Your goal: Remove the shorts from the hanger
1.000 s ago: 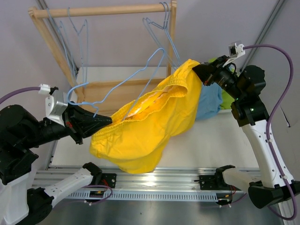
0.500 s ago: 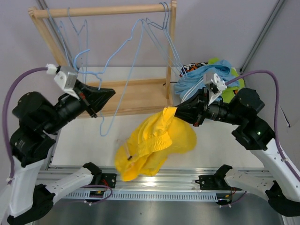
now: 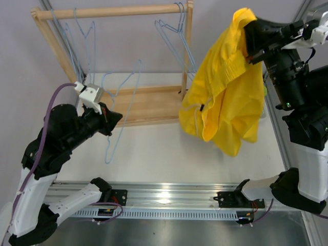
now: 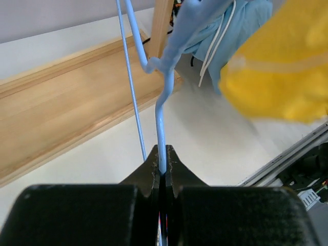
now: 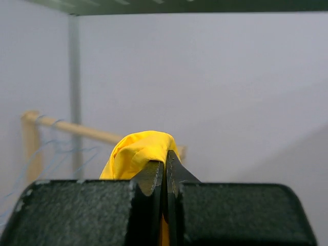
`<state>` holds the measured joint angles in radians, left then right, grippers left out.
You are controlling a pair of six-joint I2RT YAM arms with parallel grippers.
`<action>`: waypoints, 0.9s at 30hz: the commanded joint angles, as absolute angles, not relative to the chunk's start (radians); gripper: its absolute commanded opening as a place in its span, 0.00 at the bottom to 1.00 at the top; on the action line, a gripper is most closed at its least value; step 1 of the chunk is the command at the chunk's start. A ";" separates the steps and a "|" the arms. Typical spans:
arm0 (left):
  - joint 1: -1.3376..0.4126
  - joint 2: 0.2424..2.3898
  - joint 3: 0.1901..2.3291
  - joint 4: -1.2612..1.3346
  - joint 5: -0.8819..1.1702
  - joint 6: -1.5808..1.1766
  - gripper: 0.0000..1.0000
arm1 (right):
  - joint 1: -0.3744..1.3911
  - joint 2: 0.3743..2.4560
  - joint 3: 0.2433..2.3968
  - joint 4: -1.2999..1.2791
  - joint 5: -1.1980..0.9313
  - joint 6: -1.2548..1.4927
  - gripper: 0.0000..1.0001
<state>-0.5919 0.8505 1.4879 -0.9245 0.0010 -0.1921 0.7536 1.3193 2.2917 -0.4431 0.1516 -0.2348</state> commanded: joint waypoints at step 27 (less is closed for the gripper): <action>-0.361 1.209 1.736 -0.753 -0.008 -0.181 0.00 | 0.060 1.646 1.587 0.294 0.368 -0.043 0.00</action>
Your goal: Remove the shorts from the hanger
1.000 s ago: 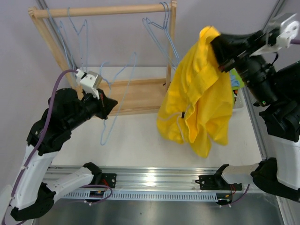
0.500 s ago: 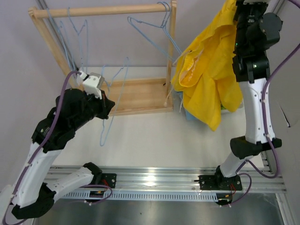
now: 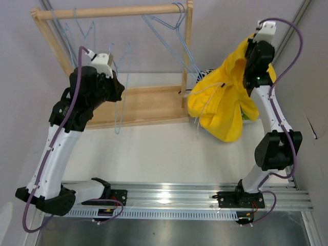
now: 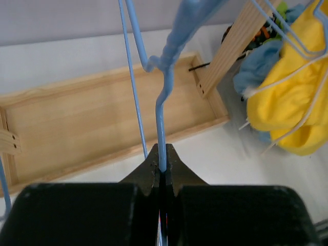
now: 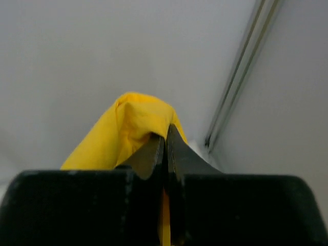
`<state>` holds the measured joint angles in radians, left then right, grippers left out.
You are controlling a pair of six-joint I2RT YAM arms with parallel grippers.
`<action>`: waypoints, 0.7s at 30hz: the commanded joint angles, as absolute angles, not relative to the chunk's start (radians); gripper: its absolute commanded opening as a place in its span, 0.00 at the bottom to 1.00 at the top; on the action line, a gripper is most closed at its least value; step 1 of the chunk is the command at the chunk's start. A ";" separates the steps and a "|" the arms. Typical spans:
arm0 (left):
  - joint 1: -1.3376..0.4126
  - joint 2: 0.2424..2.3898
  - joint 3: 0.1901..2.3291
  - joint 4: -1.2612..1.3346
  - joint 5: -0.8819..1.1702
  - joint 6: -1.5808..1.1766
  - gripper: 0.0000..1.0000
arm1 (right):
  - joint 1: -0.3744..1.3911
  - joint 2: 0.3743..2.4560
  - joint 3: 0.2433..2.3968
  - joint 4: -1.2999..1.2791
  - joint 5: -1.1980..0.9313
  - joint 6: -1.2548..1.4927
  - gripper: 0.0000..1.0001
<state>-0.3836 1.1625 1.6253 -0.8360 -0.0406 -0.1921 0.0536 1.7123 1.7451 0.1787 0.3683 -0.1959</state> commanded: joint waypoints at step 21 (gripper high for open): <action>-0.219 1.810 2.431 -0.833 0.095 -0.227 0.00 | 0.173 1.194 0.813 0.138 0.169 0.305 0.41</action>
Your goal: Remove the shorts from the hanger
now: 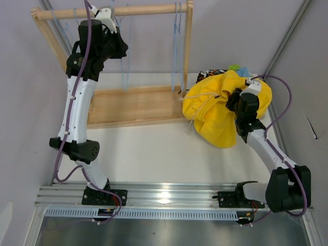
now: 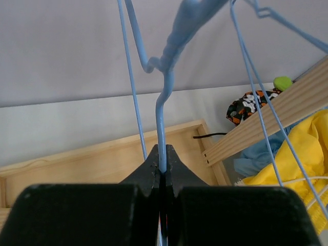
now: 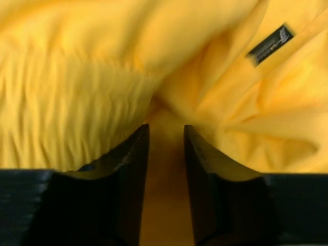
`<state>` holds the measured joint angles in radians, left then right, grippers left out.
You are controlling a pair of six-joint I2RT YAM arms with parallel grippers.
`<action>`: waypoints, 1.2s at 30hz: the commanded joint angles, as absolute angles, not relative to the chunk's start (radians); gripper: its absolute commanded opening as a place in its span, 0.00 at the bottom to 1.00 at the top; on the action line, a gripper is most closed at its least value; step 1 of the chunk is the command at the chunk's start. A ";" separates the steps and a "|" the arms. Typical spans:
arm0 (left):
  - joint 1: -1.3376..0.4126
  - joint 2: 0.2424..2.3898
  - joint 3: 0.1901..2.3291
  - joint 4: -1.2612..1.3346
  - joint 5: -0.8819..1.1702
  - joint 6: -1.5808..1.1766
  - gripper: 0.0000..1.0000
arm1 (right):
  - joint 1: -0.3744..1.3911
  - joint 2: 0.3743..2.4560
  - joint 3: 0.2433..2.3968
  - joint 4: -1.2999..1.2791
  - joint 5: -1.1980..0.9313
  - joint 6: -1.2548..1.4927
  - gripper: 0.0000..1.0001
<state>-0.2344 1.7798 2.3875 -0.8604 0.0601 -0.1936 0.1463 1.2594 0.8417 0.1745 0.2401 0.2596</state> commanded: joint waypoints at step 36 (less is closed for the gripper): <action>-0.410 0.709 1.655 -0.986 -0.009 -0.227 0.99 | 0.581 0.773 1.331 -0.325 -0.225 0.388 1.00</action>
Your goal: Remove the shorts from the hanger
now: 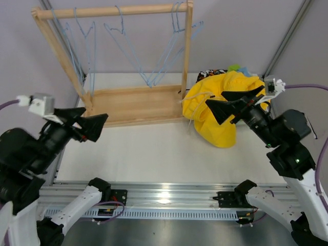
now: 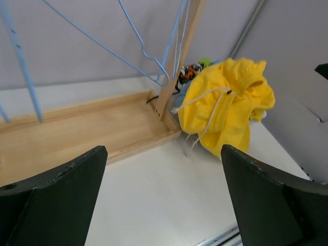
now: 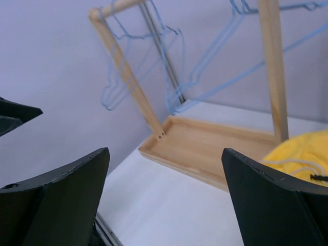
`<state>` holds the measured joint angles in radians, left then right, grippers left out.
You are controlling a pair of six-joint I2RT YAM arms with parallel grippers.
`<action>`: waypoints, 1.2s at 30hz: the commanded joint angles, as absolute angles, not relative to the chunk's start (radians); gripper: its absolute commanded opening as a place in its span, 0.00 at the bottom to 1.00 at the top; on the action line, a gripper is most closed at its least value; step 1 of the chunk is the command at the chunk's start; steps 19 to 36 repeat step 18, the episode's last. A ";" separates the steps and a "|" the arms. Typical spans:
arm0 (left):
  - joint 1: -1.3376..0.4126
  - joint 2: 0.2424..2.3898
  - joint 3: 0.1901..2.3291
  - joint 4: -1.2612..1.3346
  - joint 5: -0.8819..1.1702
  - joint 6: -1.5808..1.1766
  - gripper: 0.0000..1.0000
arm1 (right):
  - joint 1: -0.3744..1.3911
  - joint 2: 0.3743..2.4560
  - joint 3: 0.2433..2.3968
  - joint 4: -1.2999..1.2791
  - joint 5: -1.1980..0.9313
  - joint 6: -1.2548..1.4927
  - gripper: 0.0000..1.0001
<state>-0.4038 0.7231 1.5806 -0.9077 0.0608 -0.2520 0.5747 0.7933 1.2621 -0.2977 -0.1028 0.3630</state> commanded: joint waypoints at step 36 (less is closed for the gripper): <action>-0.416 0.649 1.681 -0.991 -0.152 -0.213 0.99 | 0.583 0.801 1.457 -0.584 -0.055 0.304 1.00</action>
